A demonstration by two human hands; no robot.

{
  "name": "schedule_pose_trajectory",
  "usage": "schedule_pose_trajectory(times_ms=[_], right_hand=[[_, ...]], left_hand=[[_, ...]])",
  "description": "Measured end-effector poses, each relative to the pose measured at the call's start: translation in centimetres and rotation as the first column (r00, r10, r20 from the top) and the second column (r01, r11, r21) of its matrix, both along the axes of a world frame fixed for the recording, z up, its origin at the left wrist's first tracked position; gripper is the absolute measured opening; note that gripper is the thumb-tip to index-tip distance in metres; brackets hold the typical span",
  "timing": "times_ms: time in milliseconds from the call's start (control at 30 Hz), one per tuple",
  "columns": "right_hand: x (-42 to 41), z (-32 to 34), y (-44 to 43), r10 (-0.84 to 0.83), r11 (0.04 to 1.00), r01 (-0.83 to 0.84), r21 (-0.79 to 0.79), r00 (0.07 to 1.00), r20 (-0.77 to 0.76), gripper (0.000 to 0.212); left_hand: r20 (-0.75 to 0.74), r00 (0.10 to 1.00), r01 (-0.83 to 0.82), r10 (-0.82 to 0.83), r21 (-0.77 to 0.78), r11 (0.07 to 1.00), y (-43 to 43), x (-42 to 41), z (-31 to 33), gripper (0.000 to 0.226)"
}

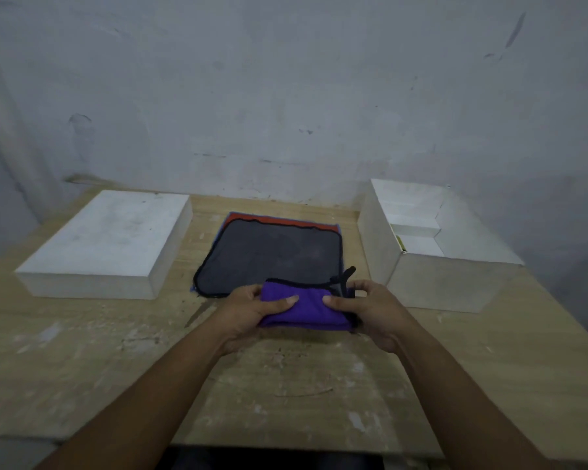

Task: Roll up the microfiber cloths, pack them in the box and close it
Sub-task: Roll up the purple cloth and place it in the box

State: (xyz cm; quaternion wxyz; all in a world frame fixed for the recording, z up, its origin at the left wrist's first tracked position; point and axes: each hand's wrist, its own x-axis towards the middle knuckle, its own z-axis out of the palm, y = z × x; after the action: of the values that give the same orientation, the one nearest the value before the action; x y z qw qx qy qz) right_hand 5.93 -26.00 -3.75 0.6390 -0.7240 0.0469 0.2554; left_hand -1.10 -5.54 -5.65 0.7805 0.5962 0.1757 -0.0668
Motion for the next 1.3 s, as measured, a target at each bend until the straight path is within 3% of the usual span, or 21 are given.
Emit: schedule_pose_trajectory(times_ms=[133, 200, 300, 433, 567, 667, 933, 1033, 1167, 1233, 1300], right_hand=[[0.1, -1.1, 0.3, -0.033, 0.988, 0.047, -0.149, 0.995, 0.095, 0.058], [-0.2, -1.2, 0.6, -0.018, 0.976, 0.05, -0.214, 0.989, 0.146, 0.067], [-1.0, -0.9, 1.4, 0.048, 0.942, 0.028, -0.336, 0.976, 0.214, 0.09], [-1.5, -0.7, 1.8, 0.075, 0.892, 0.074, -0.445, 0.949, 0.307, 0.089], [-1.3, -0.4, 1.5, 0.046, 0.911, 0.095, -0.401, 0.944, 0.327, 0.079], [-1.1, -0.2, 1.2, 0.031, 0.927, 0.08, -0.367, 0.957, 0.287, 0.065], [-1.3, 0.1, 2.0, 0.066, 0.906, 0.116, -0.407, 0.912, 0.405, 0.052], [-1.6, 0.5, 2.6, 0.097, 0.906, 0.106, -0.409, 0.89, 0.445, 0.044], [-2.2, 1.5, 3.1, 0.096, 0.925, 0.099, -0.366, 0.872, 0.48, 0.035], [-2.3, 1.8, 3.2, 0.083, 0.945, 0.076, -0.317, 0.885, 0.458, 0.041], [-2.6, 2.0, 3.2, 0.094, 0.963, 0.028, -0.27, 0.898, 0.429, 0.06]], left_hand=[[-0.045, 0.999, 0.013, -0.002, 0.245, 0.969, 0.5, 0.0, -1.1, 0.073], [-0.032, 0.999, -0.002, 0.014, 0.347, 0.938, 0.3, 0.1, -1.3, 0.075], [-0.014, 1.0, -0.008, 0.015, 0.402, 0.916, -0.2, 0.1, -0.8, 0.064], [-0.012, 0.997, -0.062, 0.073, 0.397, 0.916, -0.9, 0.4, -0.6, 0.056], [-0.039, 0.991, -0.105, 0.13, 0.39, 0.915, -0.8, 0.5, -0.9, 0.046], [-0.052, 0.986, -0.119, 0.159, 0.445, 0.888, -0.6, 0.8, -1.1, 0.06], [-0.051, 0.995, -0.046, 0.081, 0.491, 0.87, -2.4, 0.7, 1.2, 0.03], [-0.035, 0.997, -0.047, 0.07, 0.446, 0.894, -3.5, 0.5, 2.5, 0.03], [-0.082, 0.993, -0.068, 0.088, 0.219, 0.973, -4.4, 0.5, 3.8, 0.039], [-0.116, 0.985, -0.113, 0.126, 0.113, 0.987, -4.5, 0.5, 4.2, 0.041], [-0.133, 0.98, -0.148, 0.146, -0.008, 0.989, -4.4, 0.6, 4.6, 0.051]])
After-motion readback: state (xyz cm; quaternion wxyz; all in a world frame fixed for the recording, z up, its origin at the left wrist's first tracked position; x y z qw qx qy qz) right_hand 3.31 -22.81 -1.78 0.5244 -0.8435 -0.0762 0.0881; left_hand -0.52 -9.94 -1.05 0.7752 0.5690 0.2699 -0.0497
